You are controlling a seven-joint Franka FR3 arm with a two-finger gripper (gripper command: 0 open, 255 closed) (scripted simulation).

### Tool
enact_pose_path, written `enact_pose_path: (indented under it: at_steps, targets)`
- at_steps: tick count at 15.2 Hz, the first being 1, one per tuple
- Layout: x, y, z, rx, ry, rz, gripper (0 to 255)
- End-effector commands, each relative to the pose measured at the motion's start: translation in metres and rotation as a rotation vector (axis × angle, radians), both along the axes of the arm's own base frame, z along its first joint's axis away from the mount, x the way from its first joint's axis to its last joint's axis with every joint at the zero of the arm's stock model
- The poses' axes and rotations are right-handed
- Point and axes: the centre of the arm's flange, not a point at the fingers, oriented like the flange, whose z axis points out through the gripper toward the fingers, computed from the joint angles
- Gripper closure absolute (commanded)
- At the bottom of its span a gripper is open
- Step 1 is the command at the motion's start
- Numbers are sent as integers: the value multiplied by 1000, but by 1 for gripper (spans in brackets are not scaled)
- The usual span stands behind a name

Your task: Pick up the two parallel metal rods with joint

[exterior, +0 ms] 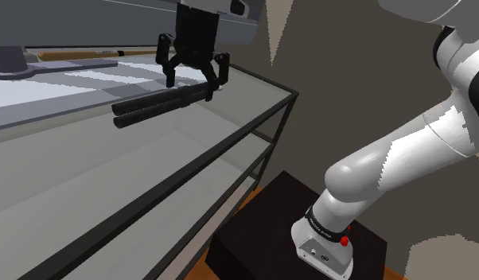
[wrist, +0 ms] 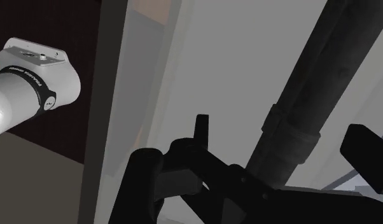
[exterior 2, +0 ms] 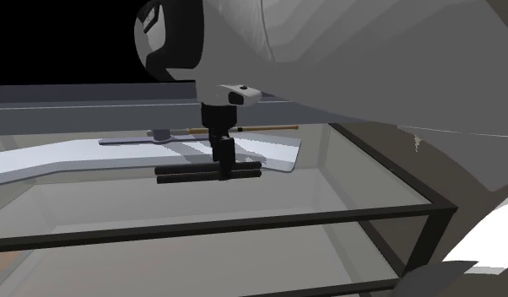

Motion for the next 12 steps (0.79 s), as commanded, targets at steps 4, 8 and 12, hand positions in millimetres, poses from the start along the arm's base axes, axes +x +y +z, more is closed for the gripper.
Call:
enact_pose_path:
  at_steps: [4,8,12]
  targets:
    - [12,-2,-18,20,-23,-7,255]
    - [11,0,-18,20,-23,-6,255]
    - [11,0,-18,20,-23,-6,255]
